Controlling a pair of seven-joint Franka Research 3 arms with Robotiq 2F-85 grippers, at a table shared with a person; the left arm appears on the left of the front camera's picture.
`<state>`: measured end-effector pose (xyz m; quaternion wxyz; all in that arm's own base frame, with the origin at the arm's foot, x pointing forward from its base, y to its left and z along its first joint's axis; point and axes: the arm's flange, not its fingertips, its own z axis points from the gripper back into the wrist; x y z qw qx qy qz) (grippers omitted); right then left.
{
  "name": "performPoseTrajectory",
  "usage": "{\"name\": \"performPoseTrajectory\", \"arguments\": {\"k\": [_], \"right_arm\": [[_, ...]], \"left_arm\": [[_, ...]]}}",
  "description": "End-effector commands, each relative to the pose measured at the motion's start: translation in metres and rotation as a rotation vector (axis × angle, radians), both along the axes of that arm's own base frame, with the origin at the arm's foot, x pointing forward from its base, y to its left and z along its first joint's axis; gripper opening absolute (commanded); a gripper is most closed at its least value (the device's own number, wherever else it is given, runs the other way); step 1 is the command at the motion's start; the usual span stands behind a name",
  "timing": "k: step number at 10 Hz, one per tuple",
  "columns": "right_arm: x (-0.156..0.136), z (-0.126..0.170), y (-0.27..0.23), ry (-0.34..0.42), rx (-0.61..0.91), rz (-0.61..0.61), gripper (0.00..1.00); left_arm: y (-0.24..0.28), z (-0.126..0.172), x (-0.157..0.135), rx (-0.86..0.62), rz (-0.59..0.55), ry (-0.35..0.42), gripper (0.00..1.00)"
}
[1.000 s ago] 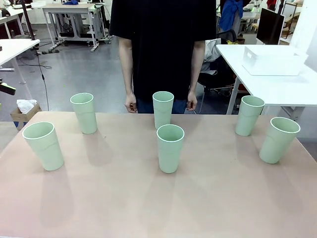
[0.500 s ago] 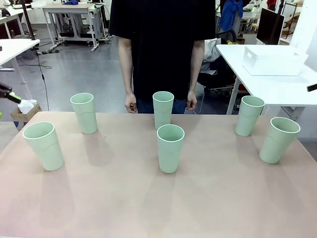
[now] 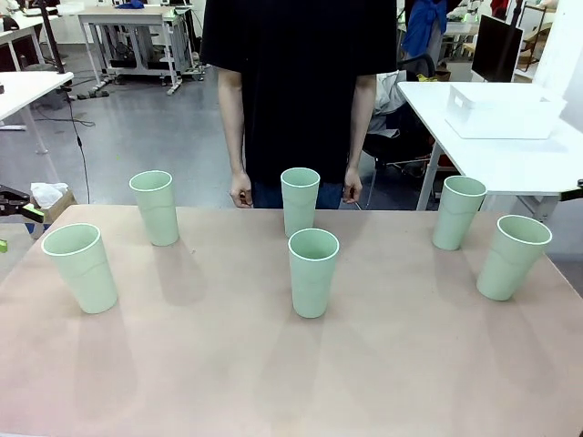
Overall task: Stack the cups and store them in the basket.
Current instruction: Pick up two Reusable plastic cups , one in each hand.
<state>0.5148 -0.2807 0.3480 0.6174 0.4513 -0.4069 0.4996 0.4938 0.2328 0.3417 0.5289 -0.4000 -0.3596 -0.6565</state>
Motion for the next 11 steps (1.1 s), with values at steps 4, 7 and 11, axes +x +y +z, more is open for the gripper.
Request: {"name": "performPoseTrajectory", "arguments": {"k": [4,7,11], "right_arm": [[0.000,0.000,0.000,0.000,0.000,0.000,1.00],[0.011,-0.014,0.002,0.000,0.018,0.048,1.00],[0.011,-0.072,0.012,-0.102,0.039,0.216,1.00]], "left_arm": [[0.000,0.000,0.000,0.000,0.000,0.000,1.00],[0.004,-0.014,0.017,-0.010,0.001,0.038,1.00],[-0.002,-0.051,0.018,-0.092,-0.107,0.053,1.00]]}}
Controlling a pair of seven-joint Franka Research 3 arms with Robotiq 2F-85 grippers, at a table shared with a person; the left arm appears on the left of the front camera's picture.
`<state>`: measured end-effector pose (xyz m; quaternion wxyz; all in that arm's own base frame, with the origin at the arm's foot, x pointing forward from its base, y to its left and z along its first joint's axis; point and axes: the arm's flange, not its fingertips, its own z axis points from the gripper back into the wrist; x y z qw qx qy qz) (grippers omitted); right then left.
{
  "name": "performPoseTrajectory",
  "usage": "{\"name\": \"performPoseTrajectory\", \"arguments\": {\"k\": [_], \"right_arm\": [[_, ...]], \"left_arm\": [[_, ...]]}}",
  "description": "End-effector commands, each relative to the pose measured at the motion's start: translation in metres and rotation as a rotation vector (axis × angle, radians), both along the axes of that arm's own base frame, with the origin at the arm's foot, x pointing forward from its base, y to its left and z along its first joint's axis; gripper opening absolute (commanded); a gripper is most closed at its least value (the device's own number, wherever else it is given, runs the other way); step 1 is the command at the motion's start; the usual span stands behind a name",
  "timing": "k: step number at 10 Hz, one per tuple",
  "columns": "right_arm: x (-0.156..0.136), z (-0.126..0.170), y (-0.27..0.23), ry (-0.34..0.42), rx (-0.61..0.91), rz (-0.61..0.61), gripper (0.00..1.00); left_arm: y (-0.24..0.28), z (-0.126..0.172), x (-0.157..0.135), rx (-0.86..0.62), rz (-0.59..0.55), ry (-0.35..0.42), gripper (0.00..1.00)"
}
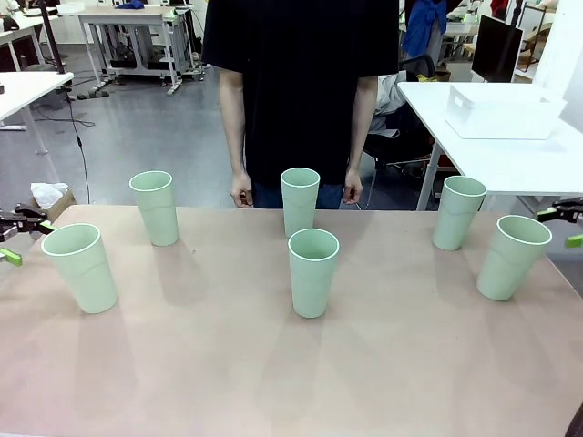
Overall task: Stack the cups and store them in the basket.
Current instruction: Pick up two Reusable plastic cups , one in each hand.
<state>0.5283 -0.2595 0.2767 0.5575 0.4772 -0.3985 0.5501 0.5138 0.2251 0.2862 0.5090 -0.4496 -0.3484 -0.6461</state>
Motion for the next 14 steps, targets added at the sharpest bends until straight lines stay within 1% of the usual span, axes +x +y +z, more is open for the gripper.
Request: {"name": "performPoseTrajectory", "arguments": {"k": [1,2,4,5,6,8,11,14], "right_arm": [[-0.004,-0.012,-0.005,-0.074,0.008,0.082,1.00],[-0.006,-0.021,0.000,-0.091,0.019,0.096,1.00],[-0.006,-0.039,0.010,-0.067,0.045,0.123,1.00],[-0.006,-0.044,0.015,-0.070,0.069,0.128,1.00],[-0.006,-0.047,0.018,-0.064,0.110,0.118,1.00],[-0.004,-0.051,0.023,-0.024,0.151,0.091,1.00],[-0.006,-0.050,0.029,0.005,0.210,0.067,1.00],[-0.008,-0.049,0.036,0.001,0.238,0.059,1.00]], "left_arm": [[0.001,-0.001,-0.004,-0.048,-0.055,-0.021,1.00],[-0.002,-0.004,-0.005,-0.069,-0.067,-0.016,1.00],[-0.009,-0.015,-0.009,-0.092,-0.086,0.001,1.00],[-0.011,-0.018,-0.010,-0.111,-0.093,-0.001,1.00],[-0.014,-0.020,-0.013,-0.134,-0.096,-0.003,1.00],[-0.015,-0.027,-0.017,-0.141,-0.089,-0.001,1.00],[-0.017,-0.032,-0.020,-0.169,-0.095,0.017,1.00],[-0.019,-0.034,-0.020,-0.195,-0.105,0.021,1.00]]}}
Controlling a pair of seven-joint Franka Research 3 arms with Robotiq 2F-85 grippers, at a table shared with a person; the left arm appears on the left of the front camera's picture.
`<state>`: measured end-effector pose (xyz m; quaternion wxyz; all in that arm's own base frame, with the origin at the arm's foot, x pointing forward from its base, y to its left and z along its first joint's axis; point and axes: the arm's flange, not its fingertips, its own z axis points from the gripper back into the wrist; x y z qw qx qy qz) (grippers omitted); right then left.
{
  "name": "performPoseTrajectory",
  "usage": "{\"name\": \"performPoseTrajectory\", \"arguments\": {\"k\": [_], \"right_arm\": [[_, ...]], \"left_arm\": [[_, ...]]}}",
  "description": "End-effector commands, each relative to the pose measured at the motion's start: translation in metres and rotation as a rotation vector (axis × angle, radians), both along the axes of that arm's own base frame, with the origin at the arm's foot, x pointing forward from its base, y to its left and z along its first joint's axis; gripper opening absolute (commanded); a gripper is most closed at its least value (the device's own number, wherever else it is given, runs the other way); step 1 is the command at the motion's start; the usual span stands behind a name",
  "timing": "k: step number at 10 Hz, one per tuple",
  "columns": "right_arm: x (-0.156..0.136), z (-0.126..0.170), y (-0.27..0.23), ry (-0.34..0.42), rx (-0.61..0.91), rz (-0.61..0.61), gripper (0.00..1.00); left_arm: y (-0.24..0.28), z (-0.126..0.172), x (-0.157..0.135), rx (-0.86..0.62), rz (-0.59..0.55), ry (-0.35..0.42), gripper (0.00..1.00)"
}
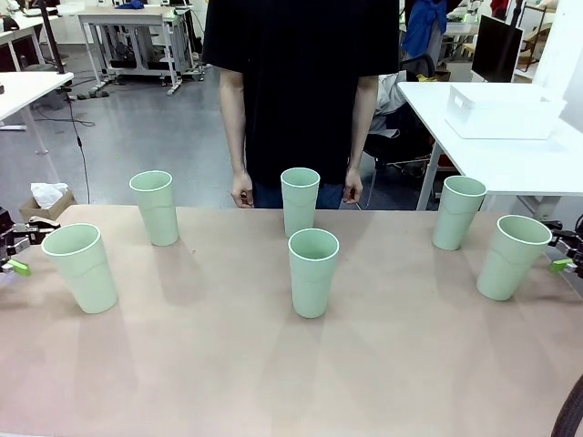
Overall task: Stack the cups and store them in the basket.
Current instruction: Pick up two Reusable plastic cups , one in each hand.
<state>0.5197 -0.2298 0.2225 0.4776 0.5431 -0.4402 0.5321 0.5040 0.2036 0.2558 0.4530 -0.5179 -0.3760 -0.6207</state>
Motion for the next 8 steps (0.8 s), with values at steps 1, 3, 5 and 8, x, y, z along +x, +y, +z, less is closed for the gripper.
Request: {"name": "performPoseTrajectory", "arguments": {"k": [1,3,5,8], "right_arm": [[0.000,0.006,0.008,0.029,0.036,-0.023,1.00],[-0.001,0.005,0.010,0.033,0.044,-0.033,1.00],[-0.003,0.004,0.013,0.034,0.050,-0.031,1.00],[-0.005,0.001,0.019,0.048,0.039,-0.009,1.00]], "left_arm": [[0.002,-0.003,-0.011,-0.032,-0.043,-0.024,1.00],[-0.005,-0.004,-0.011,-0.046,-0.061,-0.037,1.00],[-0.011,-0.004,-0.013,-0.056,-0.078,-0.045,1.00],[-0.016,-0.007,-0.016,-0.075,-0.098,-0.046,1.00]]}}
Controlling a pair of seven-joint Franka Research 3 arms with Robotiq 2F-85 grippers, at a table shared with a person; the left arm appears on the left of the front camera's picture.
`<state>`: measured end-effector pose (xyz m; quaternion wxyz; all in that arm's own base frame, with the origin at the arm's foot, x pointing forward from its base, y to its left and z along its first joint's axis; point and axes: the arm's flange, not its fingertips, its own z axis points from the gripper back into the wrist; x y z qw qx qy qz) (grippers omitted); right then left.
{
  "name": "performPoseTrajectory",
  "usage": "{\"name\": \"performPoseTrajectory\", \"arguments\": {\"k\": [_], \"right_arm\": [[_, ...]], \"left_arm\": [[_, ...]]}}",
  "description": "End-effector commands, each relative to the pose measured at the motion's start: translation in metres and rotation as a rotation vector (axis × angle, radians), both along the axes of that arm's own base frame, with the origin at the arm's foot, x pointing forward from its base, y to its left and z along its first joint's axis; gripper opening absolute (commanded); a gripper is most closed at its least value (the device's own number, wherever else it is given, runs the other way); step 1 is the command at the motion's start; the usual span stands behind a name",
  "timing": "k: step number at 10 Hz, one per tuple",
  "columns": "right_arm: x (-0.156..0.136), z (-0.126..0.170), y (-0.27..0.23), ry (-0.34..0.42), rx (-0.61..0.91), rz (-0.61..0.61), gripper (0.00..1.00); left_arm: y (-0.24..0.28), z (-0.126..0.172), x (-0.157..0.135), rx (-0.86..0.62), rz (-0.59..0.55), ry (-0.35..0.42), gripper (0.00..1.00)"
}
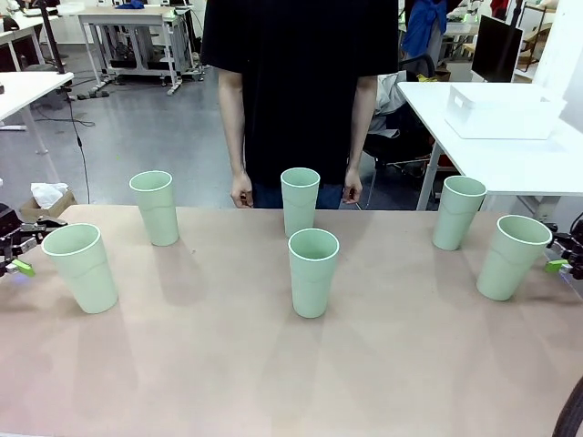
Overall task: Stack the cups and store them in the basket.
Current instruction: Pick up two Reusable plastic cups , one in each hand.
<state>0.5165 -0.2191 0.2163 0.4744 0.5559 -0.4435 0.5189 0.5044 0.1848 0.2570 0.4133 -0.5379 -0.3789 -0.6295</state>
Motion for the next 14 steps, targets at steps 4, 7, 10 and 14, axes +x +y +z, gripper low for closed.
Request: {"name": "performPoseTrajectory", "arguments": {"k": [4,7,10,14], "right_arm": [[0.000,0.007,0.019,0.037,0.008,-0.008,1.00],[-0.001,0.005,0.026,0.050,0.009,-0.004,1.00],[-0.004,0.001,0.035,0.067,-0.005,0.010,1.00],[-0.005,0.000,0.043,0.075,-0.007,0.007,1.00]], "left_arm": [[-0.009,-0.013,-0.017,-0.021,-0.040,-0.039,1.00],[-0.025,-0.019,-0.020,-0.014,-0.063,-0.038,1.00],[-0.033,-0.022,-0.025,-0.024,-0.060,-0.040,1.00],[-0.045,-0.023,-0.033,-0.043,-0.043,-0.034,1.00]]}}
